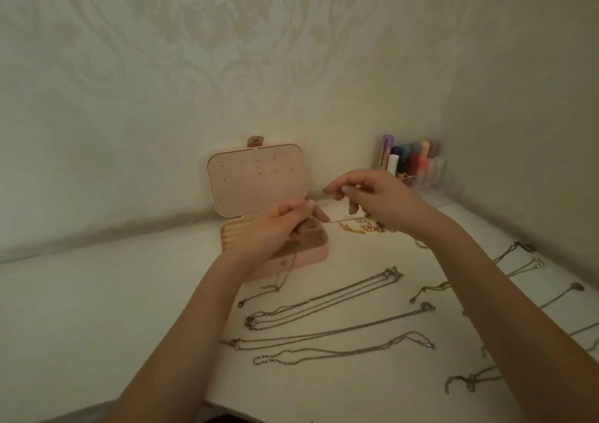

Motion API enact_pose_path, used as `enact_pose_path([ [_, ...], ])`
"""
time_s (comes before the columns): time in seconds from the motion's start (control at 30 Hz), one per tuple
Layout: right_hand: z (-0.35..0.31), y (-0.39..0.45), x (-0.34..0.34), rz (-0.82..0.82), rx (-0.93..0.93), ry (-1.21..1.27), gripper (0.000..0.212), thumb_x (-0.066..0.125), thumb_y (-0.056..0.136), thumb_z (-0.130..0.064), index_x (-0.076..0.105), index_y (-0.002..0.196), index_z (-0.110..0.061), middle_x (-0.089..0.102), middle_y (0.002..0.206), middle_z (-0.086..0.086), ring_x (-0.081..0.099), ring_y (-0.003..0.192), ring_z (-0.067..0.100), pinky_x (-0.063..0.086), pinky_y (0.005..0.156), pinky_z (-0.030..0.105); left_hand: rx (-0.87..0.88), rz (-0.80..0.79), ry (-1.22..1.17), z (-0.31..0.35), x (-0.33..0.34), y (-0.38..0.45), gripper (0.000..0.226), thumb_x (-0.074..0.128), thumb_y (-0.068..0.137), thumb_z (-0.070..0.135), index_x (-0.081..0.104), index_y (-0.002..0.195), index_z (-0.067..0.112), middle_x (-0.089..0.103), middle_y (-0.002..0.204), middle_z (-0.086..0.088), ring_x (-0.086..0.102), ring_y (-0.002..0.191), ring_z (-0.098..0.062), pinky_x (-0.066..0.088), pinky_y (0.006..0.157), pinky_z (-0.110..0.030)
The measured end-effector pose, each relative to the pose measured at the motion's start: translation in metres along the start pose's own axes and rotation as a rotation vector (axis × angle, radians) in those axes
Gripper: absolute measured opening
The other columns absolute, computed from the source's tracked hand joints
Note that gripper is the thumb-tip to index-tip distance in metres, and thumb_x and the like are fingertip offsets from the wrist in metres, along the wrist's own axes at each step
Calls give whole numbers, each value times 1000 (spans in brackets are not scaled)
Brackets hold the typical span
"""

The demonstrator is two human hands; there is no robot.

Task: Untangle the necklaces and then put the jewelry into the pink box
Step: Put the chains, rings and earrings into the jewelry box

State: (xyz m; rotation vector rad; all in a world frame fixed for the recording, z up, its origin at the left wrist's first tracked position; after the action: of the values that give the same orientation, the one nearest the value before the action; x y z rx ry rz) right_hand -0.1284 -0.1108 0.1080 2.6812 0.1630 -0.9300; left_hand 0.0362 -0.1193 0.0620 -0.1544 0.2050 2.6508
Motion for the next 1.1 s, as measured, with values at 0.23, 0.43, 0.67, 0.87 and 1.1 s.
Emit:
enact_pose_path([
  [0.23,-3,-4,19,-221,-81,-158,16,59,93,-23,72,97,-16,65,70,-10,51,59,-1,38,56,9,28,148,-88,-3,-20,2,26,45,100,19,68,91,13,41,60,5,37,50,-3,41,59,-17],
  [0.43,3,1,-8,153,-55,274,26,43,100,-16,61,82,-16,47,59,-5,39,52,5,33,52,18,-5,76,42,-7,-28,-4,22,53,95,14,69,108,7,49,57,14,38,56,-2,35,59,-13],
  [0.67,10,3,-25,365,-25,422,27,42,101,-13,60,81,-18,54,69,-1,48,53,-3,39,54,10,-9,125,-21,-6,-31,-7,17,54,94,11,70,92,11,67,72,2,60,64,-6,51,66,-16],
  [0.87,2,3,-23,364,-37,480,27,42,101,-17,60,81,-19,60,72,-4,57,63,3,48,67,16,198,288,-397,11,-34,-7,13,50,92,5,63,94,6,73,76,-3,71,76,-15,57,67,-23],
  [1.1,3,4,-13,265,-37,416,27,44,100,-17,62,80,-20,62,65,-10,58,63,6,48,73,26,147,271,-174,6,-34,-8,11,55,91,1,65,88,5,74,78,-5,71,77,-18,58,74,-29],
])
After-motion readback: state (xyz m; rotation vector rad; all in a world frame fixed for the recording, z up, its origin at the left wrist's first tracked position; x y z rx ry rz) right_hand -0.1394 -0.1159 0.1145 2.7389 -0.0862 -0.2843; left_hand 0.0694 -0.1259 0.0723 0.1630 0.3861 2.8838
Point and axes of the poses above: each hand's wrist, its own y-axis towards the middle knuckle, its own x-axis out of the palm, z = x × y, the point moved 4 cm from there along y, towards the middle knuckle
